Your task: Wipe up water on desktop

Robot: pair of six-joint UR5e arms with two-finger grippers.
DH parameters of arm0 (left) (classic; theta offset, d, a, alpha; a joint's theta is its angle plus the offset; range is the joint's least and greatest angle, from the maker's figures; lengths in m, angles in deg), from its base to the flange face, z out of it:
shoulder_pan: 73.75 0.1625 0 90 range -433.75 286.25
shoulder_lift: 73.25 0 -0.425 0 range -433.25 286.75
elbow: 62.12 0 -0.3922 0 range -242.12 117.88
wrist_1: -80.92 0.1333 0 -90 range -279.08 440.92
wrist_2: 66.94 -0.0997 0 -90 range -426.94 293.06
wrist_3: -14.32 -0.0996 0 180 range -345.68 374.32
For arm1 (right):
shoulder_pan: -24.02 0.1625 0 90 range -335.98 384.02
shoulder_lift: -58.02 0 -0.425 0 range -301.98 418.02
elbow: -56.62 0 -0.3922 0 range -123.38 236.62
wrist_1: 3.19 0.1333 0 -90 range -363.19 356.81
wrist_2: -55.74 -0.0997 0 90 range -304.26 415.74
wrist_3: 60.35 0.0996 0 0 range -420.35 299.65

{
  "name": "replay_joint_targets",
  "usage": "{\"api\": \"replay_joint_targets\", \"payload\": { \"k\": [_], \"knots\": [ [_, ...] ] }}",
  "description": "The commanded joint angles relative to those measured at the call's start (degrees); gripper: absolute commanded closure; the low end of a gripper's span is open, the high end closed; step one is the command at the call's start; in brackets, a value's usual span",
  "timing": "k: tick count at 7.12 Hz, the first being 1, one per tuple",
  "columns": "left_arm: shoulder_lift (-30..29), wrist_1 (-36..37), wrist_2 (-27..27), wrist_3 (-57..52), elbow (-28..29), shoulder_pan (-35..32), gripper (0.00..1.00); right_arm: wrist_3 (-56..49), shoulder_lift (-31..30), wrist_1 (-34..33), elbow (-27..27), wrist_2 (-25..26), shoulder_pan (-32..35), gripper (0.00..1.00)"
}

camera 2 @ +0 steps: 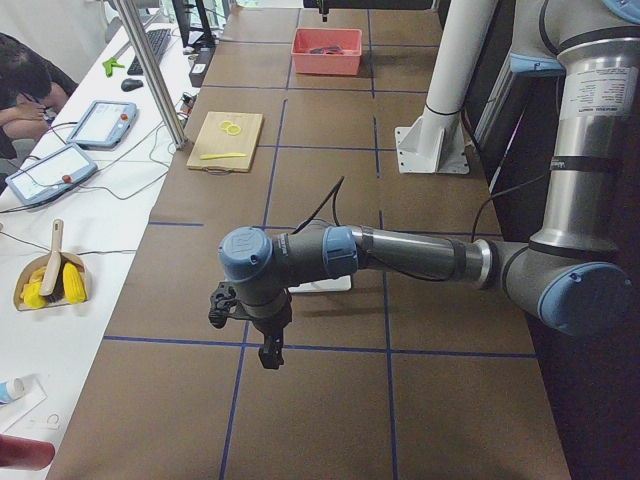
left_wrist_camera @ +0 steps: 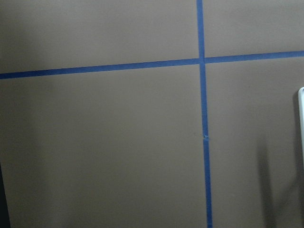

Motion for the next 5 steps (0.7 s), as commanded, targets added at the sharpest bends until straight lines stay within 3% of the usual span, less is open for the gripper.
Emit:
{"api": "replay_joint_targets", "payload": {
  "k": [1, 2, 3, 5],
  "knots": [
    [0.14, -1.25, -0.44, -0.12, 0.26, -0.56, 0.0, -0.38, 0.08, 0.31, -5.39, -2.71, 8.52, 0.0],
    [-0.3, -0.82, -0.71, -0.03, 1.13, -0.38, 0.0, -5.78, -0.17, 0.49, -9.08, -7.43, 11.33, 0.0],
    [-0.3, -0.99, -0.45, 0.05, 2.61, -0.47, 0.0, -15.14, 0.52, 0.4, -13.03, -8.87, 14.32, 0.0],
    [0.14, -1.43, 0.08, 5.9, 3.77, 0.49, 0.0, -15.68, 0.35, 0.23, -14.3, -8.71, 14.53, 0.0]
  ]
}}
